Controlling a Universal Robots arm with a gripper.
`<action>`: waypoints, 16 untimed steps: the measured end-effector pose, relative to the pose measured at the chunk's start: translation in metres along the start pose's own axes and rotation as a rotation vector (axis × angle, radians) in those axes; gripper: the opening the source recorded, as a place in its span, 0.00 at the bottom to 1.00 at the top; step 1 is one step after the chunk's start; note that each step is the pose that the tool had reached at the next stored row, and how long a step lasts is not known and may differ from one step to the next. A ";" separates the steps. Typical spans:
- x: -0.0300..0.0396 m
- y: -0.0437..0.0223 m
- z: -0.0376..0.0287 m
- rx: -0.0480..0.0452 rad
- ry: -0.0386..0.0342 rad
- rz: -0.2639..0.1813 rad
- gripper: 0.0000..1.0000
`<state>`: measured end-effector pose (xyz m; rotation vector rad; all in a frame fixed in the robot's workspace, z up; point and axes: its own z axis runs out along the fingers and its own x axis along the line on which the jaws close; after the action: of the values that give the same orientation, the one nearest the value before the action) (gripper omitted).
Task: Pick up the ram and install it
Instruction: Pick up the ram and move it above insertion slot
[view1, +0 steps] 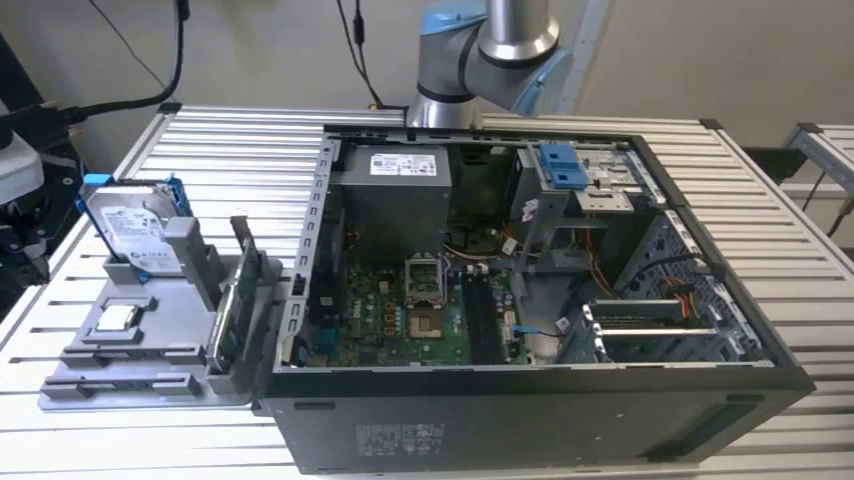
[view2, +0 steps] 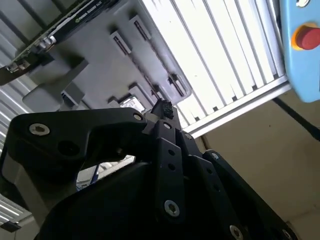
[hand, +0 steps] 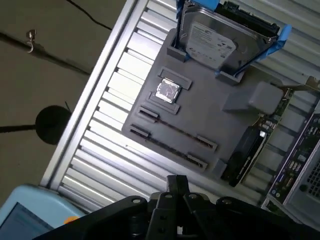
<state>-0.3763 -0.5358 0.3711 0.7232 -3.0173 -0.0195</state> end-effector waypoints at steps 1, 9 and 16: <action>0.0000 0.0000 0.0000 0.0004 0.0002 -0.011 0.11; 0.0000 0.0000 0.0001 0.0035 0.0012 -0.090 0.11; 0.0000 0.0000 0.0005 0.0060 0.0026 -0.162 0.11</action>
<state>-0.3763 -0.5358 0.3705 0.9646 -2.9491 -0.0143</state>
